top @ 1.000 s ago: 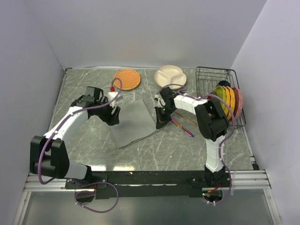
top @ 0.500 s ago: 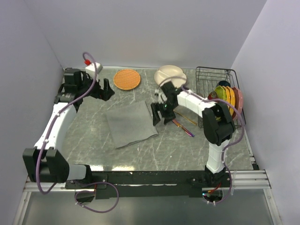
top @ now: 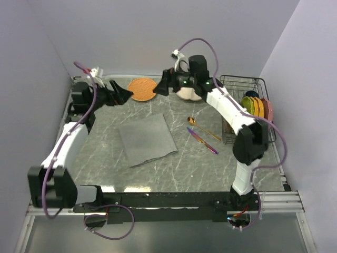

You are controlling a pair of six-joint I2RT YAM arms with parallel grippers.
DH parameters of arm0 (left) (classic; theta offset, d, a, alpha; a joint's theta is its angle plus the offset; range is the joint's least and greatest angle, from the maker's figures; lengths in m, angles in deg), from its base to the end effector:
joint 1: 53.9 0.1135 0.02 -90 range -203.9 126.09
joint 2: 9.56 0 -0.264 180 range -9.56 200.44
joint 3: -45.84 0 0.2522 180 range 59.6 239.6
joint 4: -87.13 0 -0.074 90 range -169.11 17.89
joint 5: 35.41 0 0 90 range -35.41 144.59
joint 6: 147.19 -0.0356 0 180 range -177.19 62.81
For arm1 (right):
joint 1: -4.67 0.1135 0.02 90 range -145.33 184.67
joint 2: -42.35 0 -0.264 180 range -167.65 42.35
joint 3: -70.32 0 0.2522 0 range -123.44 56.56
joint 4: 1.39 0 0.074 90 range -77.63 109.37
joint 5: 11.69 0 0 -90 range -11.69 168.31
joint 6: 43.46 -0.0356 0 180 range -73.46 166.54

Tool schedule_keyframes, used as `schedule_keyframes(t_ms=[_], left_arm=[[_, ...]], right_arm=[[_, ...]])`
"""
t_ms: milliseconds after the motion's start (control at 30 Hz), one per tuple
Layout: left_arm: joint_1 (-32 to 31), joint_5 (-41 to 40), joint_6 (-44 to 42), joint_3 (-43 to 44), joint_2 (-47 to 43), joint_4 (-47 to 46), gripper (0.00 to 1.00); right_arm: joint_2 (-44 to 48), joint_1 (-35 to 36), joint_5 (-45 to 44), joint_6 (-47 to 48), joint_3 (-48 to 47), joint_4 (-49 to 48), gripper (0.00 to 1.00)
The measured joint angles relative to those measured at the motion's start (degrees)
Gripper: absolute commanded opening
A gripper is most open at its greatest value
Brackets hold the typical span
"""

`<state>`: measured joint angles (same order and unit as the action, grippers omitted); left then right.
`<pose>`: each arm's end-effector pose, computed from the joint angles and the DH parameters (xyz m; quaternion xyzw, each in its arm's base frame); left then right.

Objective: Fold the napkin into a case and place the utensils inside
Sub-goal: Smooth out the square-folded napkin at the center of the board.

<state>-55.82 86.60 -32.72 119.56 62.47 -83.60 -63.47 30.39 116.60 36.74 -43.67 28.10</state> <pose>0.2931 -0.0287 0.3583 0.0368 0.7447 -0.3465 0.5692 0.3837 0.2093 0.3663 -0.2912 0.7469 0.4204 0.4249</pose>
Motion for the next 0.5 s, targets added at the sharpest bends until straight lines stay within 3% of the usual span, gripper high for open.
schedule_keyframes(t_ms=[233, 500], left_arm=[[-0.1, 6.7, 20.2, -8.3, 15.1, -8.0, 0.99], [-0.5, 10.8, 34.8, -9.6, 28.9, -22.5, 0.99]], right_arm=[[-20.3, 0.2, 12.0, -22.3, -9.7, -17.4, 1.0], [-29.2, 1.2, 13.6, -41.9, -3.4, -23.8, 1.0]])
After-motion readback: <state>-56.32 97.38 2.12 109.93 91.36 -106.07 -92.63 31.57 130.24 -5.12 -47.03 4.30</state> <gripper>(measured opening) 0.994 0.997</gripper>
